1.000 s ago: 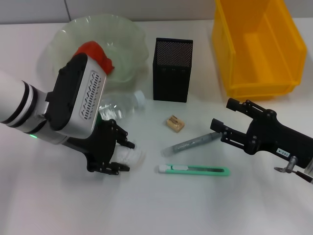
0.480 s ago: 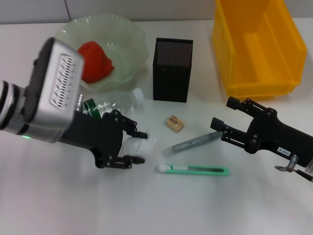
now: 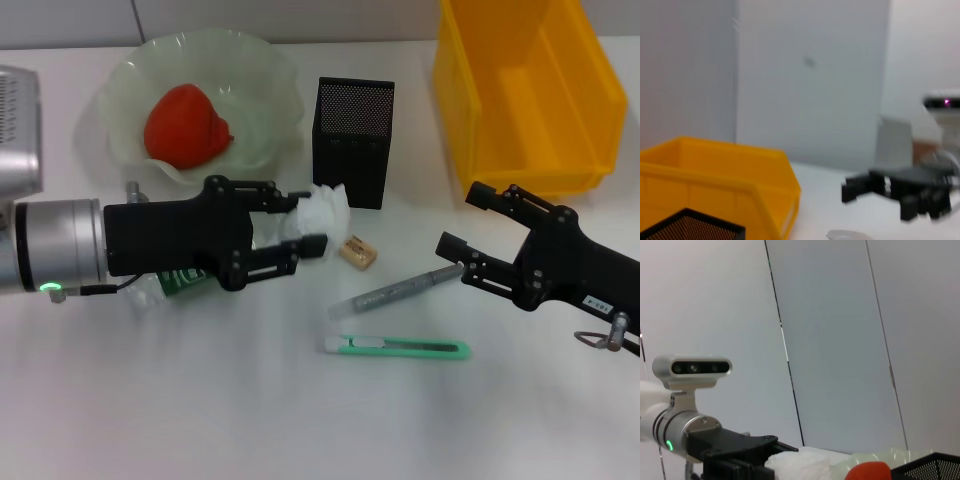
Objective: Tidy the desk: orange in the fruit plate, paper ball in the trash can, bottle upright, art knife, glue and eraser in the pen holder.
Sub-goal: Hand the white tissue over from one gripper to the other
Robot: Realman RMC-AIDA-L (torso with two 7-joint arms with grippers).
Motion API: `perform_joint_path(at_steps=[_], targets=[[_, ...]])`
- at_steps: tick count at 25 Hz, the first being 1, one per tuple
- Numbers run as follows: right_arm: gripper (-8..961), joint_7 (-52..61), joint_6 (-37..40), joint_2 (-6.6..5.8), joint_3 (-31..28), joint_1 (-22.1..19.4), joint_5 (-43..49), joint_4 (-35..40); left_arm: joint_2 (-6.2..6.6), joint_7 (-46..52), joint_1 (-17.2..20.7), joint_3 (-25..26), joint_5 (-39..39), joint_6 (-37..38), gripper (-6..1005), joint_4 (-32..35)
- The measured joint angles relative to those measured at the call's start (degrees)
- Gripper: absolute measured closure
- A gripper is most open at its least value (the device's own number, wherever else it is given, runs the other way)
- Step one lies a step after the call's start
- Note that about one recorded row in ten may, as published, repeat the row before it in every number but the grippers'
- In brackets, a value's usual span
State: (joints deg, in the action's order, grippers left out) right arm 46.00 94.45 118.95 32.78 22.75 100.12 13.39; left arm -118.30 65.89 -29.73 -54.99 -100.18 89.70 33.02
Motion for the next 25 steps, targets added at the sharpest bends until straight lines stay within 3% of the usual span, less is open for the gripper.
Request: perform_joint_path(at_steps=[8, 12, 25], targets=[[176, -3.0, 2.1, -0.03, 0.2, -0.2, 0.1, 2.3, -0.13, 0.2, 0.3, 2.1, 6.7, 2.0, 513, -9.3], [176, -6.6, 2.5, -0.04, 1.9, -0.3, 0.2, 3.8, -0.34, 0.9, -1.3, 2.2, 8.3, 3.2, 516, -13.3], [177, -27.0, 2.1, 0.4, 1.9, 0.3, -0.2, 0.1, -0.68, 7.3, -4.5, 2.3, 12.2, 2.0, 519, -18.1]])
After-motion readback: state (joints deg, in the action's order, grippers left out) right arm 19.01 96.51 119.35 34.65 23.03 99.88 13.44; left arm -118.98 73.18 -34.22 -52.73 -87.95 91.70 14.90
